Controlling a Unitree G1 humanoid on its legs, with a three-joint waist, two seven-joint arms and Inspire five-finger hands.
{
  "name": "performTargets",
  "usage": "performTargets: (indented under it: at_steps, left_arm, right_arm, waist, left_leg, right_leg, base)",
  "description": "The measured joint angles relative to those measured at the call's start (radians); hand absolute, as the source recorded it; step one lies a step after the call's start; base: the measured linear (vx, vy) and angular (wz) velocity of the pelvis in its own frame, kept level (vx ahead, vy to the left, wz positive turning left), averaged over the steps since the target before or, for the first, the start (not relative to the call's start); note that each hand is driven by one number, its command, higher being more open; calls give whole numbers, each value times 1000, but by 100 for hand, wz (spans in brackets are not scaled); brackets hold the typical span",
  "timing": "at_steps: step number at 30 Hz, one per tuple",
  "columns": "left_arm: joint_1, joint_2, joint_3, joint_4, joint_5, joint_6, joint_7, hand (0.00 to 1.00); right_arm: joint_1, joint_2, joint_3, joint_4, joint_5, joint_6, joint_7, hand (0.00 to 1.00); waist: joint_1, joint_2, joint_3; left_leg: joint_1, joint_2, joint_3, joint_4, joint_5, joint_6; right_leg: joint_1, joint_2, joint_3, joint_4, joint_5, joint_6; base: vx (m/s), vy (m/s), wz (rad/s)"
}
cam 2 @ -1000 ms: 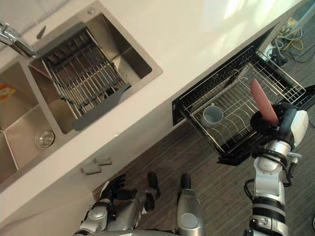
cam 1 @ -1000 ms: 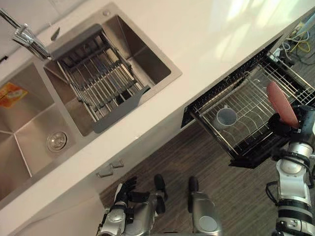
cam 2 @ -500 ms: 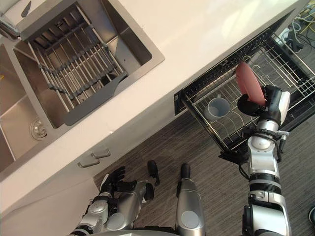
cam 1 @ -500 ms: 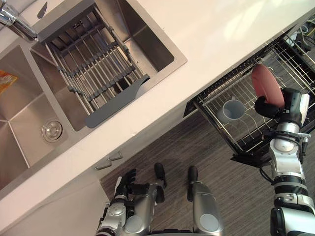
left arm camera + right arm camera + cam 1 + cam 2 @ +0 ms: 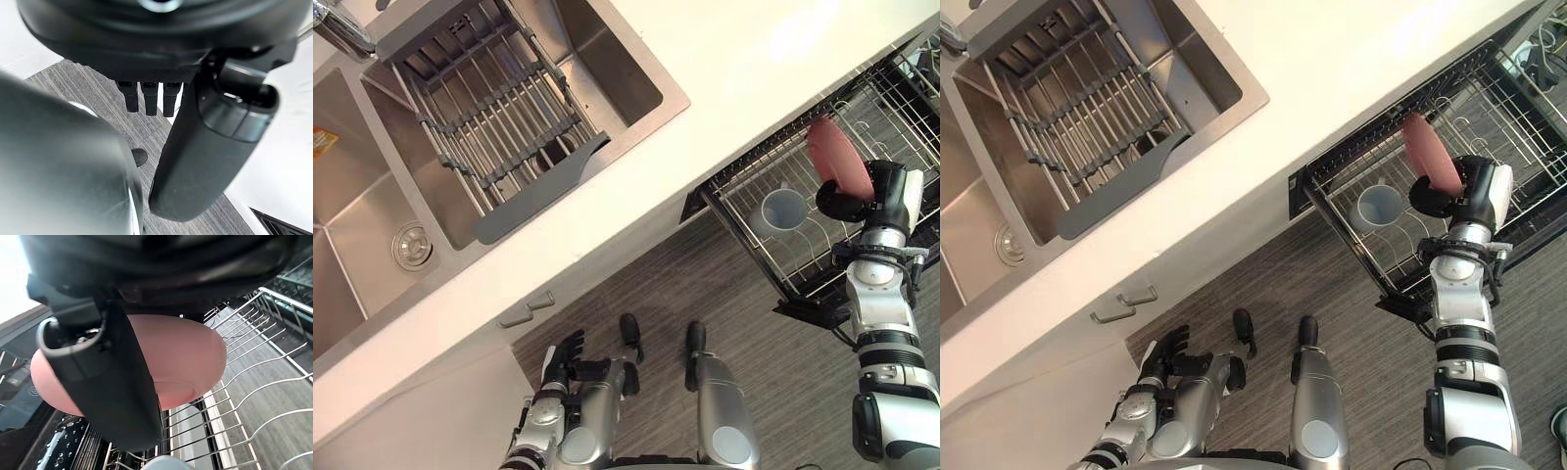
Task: Walk over to the sink, pick up the cup, carry it to the dishwasher, place the cup inside the dishwasher, then close the dishwasher door
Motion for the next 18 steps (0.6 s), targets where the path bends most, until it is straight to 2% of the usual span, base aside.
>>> performTargets:
  at_steps: [2,3,12,18]
  left_arm:
    - [-5,-2,0,0,0,0,1,90]
    - [-10,-3,0,0,0,0,2,90]
    - [-30,-20,1,-5,-1,0,16,90]
    - [-41,-36,1,-6,-11,0,17,90]
  right_arm:
    - [2,0,-22,3,-20,8,-2,30]
    - [1,0,-39,6,-29,15,-4,90]
    - [0,0,-151,24,-65,60,-45,90]
    - [1,10,-152,14,-65,68,-47,90]
  waist:
    - [8,0,0]
    - [14,-1,0]
    - [30,-1,1]
    - [34,-2,1]
  left_leg:
    - [0,0,3,-5,4,0]
    - [0,0,5,-9,8,0]
    - [-2,0,8,-13,11,-2]
    - [-1,1,12,-16,11,-2]
  right_leg:
    - [-7,-1,2,7,-1,-1]
    - [-10,-1,3,10,-1,-2]
    - [-15,-2,3,16,-2,-3]
    - [-18,-3,4,20,-2,-3]
  base:
    - [0,0,0]
    - [0,0,0]
    - [0,0,0]
    - [0,0,0]
